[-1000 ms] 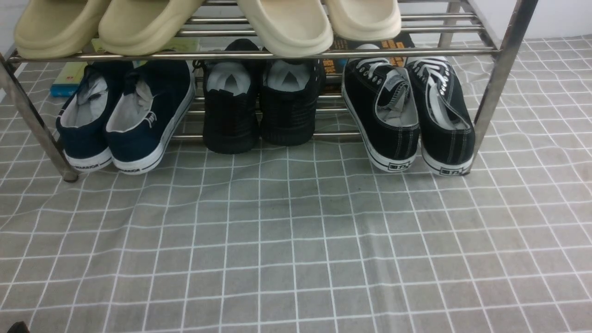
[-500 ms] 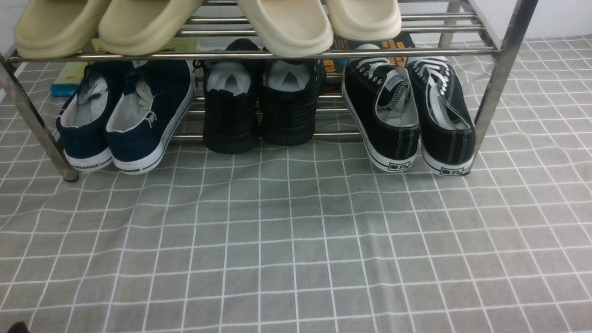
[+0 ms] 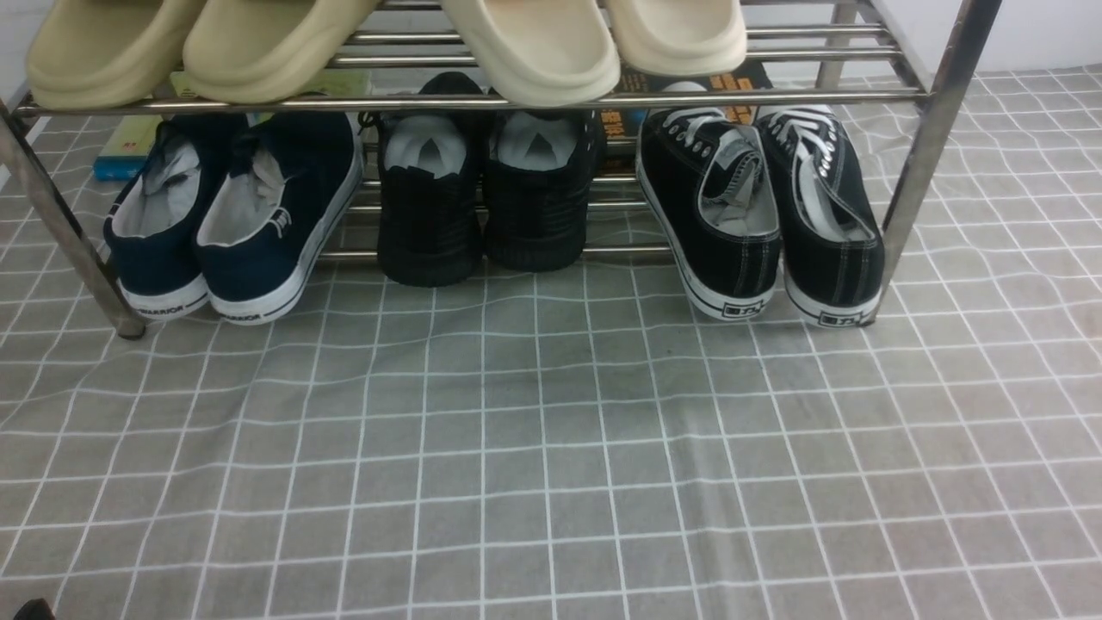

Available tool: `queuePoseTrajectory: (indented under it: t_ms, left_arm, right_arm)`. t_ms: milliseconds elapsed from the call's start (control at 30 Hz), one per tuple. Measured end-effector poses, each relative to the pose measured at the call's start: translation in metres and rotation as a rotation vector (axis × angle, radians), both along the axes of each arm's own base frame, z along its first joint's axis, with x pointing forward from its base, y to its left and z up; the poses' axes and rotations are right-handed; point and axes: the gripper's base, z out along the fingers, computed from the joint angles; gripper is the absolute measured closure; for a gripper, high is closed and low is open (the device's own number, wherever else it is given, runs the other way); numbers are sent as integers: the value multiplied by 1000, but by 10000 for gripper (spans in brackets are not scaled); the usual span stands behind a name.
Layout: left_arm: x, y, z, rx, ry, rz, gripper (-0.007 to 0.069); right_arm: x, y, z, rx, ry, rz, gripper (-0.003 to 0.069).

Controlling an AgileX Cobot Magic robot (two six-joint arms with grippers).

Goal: Take the shoes off the shelf with your hand from the grey coffee tablecloth.

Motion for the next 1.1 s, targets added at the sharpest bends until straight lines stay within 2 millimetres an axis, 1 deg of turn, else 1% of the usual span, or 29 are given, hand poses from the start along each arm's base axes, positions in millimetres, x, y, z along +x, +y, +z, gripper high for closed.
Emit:
queuePoseTrajectory:
  t_ms: [33, 67, 100, 167, 267, 300, 333, 400, 433, 467, 500, 533, 567, 600, 633, 667, 733, 767, 800, 867, 933, 967, 1033, 1067, 1100]
  left_arm:
    - [0, 0, 0, 0, 0, 0, 385]
    - [0, 0, 0, 0, 0, 0, 385]
    - [0, 0, 0, 0, 0, 0, 385]
    - [0, 0, 0, 0, 0, 0, 385]
    - [0, 0, 0, 0, 0, 0, 385]
    - [0, 0, 0, 0, 0, 0, 385]
    - [0, 0, 0, 0, 0, 0, 385]
    - [0, 0, 0, 0, -1, 0, 385]
    - [0, 0, 0, 0, -1, 0, 385]
    - [0, 0, 0, 0, -1, 0, 385]
    - [0, 0, 0, 0, -1, 0, 385]
    - [0, 0, 0, 0, -1, 0, 385]
    - [0, 0, 0, 0, -1, 0, 385]
    - [0, 0, 0, 0, -1, 0, 385]
    - [0, 0, 0, 0, -1, 0, 385]
    - [0, 0, 0, 0, -1, 0, 385]
    - [0, 0, 0, 0, -1, 0, 385]
    - [0, 0, 0, 0, -1, 0, 385]
    - [0, 0, 0, 0, -1, 0, 385]
    - [0, 0, 0, 0, -1, 0, 385]
    - [0, 0, 0, 0, 0, 0, 385]
    - [0, 0, 0, 0, 0, 0, 385]
    - [0, 0, 0, 0, 0, 0, 385]
    - [0, 0, 0, 0, 0, 0, 385]
    - [0, 0, 0, 0, 0, 0, 385]
  right_arm:
    - [16, 1, 2, -11, 94, 21, 653]
    - [27, 3, 1, -6, 147, 35, 649]
    - [37, 4, 3, -10, 171, 63, 643]
    - [62, 11, 3, 10, 220, 144, 624]
    - [89, 21, 8, 52, 216, 256, 580]
    - [101, 27, 14, 63, 191, 314, 552]
    - [102, 27, 12, 65, 194, 322, 547]
    - [125, 43, 25, 74, 132, 438, 473]
    - [127, 45, 26, 79, 131, 442, 466]
    - [142, 58, 30, 84, 111, 495, 410]
    - [142, 59, 32, 81, 102, 502, 410]
    - [155, 71, 34, 76, 92, 541, 368]
    - [162, 78, 36, 65, 82, 562, 342]
    - [176, 91, 39, 39, 70, 604, 305]
    - [176, 93, 42, 38, 61, 609, 305]
    - [185, 100, 41, 18, 62, 630, 286]
    - [207, 120, 46, -46, 44, 686, 251]
    - [207, 122, 48, -46, 34, 690, 249]
    - [219, 131, 49, -83, 31, 708, 237]
    - [236, 145, 46, -158, 25, 731, 228]
    - [250, 154, 39, -226, 28, 745, 225]
    - [258, 158, 33, -262, 36, 753, 225]
    - [268, 165, 24, -302, 46, 767, 225]
    - [269, 165, 23, -308, 47, 767, 225]
    - [273, 169, 16, -328, 56, 777, 225]
